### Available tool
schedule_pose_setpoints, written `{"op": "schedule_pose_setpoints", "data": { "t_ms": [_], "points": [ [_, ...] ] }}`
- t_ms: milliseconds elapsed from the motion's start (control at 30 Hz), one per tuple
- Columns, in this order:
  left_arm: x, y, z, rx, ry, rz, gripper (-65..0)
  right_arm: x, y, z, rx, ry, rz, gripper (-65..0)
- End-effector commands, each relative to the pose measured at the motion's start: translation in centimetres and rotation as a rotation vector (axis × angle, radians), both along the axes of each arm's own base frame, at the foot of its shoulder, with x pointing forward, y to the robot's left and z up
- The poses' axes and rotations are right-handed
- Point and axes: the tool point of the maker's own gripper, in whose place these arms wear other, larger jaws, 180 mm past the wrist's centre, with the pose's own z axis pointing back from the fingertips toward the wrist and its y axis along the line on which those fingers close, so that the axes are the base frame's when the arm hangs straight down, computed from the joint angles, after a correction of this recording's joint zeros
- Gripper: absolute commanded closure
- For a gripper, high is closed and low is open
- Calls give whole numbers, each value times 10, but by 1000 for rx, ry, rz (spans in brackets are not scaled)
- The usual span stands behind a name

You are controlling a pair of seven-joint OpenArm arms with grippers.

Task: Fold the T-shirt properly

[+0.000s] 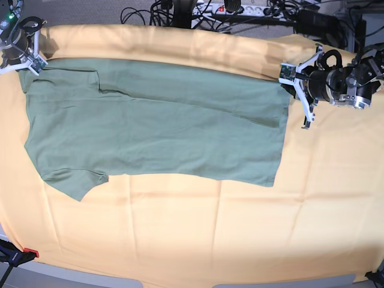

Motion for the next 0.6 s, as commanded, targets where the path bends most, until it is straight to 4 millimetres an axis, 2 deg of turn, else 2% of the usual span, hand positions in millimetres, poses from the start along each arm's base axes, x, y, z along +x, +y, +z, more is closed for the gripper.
{"op": "schedule_pose_setpoints", "data": {
  "t_ms": [0,167,233,333,433,567],
  "points": [
    [7,-8,13,-56,-22,9,-59,7,-2,8,-20,-24,16,0],
    [5,-7,12,-53,-15,5,-236,7,-2,8,-20,-23,15,0],
    [5,-7,12,-56,-11,12,-243,7,-2,8,-20,-23,16,0],
    [6,-5,11,-55,-5,23,-198,7,-2,8,-20,-23,15,0],
    [5,-4,10,-60,11,31,-193,7,-2,8,-20,-23,15,0],
    [-14,-1,6,-27,94,-37,-214,7,-2,8,-20,-23,15,0]
  ]
}}
